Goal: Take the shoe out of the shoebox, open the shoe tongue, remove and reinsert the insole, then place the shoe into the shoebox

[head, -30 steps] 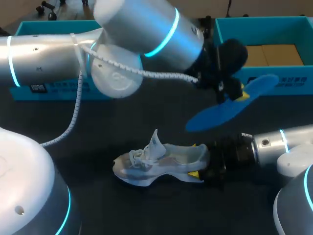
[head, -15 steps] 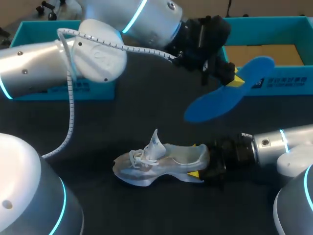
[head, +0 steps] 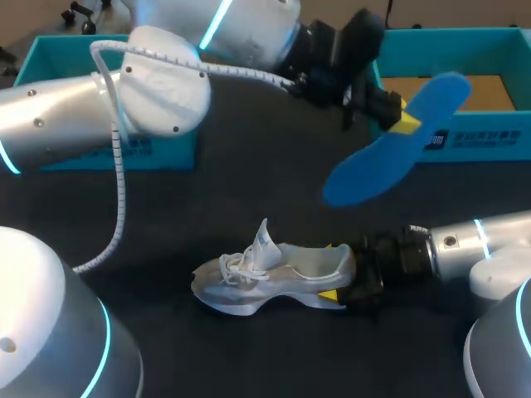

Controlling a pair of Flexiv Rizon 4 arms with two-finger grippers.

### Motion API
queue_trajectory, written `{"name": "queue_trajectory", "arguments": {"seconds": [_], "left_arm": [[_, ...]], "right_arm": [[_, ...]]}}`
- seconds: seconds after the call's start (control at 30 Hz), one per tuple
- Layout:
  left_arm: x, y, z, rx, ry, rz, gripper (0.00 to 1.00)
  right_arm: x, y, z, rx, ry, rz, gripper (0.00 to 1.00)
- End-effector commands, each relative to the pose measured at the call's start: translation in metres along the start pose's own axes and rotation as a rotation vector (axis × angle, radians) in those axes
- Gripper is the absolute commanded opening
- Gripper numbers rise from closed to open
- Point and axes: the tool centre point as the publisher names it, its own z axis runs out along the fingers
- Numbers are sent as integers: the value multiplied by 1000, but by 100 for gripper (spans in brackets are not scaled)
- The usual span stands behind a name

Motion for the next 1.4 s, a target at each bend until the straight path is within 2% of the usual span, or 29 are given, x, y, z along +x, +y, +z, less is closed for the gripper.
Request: {"name": "queue_trajectory", "arguments": {"seconds": [0.03,0.23,0.37,0.47,0.83,0.87,0.93,1.13,1.3,1.4], "left_arm": [[22,1,-33,99,8,21,0],[45,-21,-65,146,-26,44,0],[55,-33,-93,193,12,14,0],[63,-42,-117,144,13,84,0],[63,-42,-117,144,13,84,0],[62,-39,-117,195,27,54,0],[64,-35,-120,225,27,-3,0],[88,-34,-137,295,32,-79,0],[105,-32,-147,295,19,-114,0],[108,-25,-158,293,26,-160,0]], "right_arm": [[0,-2,3,5,1,0,0],[0,-2,3,5,1,0,0],[0,-2,3,5,1,0,0],[0,-2,3,5,1,0,0],[0,-2,3,5,1,0,0],[0,-2,3,5,1,0,0],[0,-2,3,5,1,0,0],[0,-2,3,5,1,0,0],[0,-2,3,5,1,0,0],[0,-2,3,5,1,0,0]]}}
